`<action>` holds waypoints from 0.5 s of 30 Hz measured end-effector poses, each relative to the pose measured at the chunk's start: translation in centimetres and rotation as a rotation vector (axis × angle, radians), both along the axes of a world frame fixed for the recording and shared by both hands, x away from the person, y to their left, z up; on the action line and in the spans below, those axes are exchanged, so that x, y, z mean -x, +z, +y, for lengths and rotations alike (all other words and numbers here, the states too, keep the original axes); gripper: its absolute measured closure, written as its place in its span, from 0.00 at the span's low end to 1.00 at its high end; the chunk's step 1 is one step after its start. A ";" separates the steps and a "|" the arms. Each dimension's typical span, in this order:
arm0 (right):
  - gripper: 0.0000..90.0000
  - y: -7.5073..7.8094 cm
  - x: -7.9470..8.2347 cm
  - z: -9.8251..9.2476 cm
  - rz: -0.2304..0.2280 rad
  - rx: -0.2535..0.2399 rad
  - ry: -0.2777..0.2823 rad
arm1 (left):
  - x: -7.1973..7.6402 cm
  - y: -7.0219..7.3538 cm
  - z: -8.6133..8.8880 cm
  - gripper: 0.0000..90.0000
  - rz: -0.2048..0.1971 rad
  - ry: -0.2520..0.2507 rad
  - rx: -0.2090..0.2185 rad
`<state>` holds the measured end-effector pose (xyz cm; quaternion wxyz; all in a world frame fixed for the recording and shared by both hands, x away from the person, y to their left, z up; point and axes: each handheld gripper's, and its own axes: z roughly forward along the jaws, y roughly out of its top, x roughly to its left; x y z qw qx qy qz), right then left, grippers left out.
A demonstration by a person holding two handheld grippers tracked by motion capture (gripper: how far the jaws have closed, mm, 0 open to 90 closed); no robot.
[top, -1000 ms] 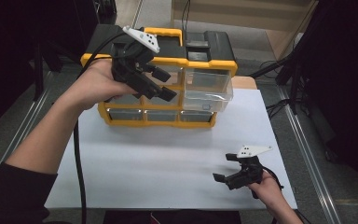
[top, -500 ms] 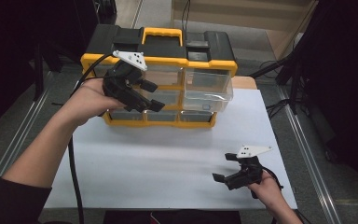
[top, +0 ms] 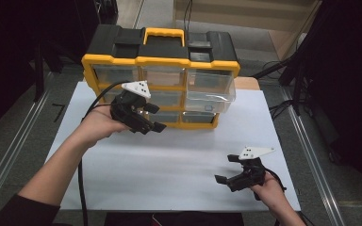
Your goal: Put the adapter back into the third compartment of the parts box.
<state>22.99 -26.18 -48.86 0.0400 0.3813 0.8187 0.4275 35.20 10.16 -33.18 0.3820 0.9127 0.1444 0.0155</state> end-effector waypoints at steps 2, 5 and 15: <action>0.00 0.0 0.0 0.0 -0.001 0.002 0.003 | 0.2 -0.9 0.0 0.32 0.012 0.021 0.017; 0.00 0.0 0.0 0.0 -0.004 0.005 0.003 | 0.5 -2.4 0.3 0.32 0.032 0.065 0.027; 0.00 -0.1 0.0 0.0 -0.001 0.007 0.003 | 1.8 -5.4 1.0 0.32 0.005 0.146 0.019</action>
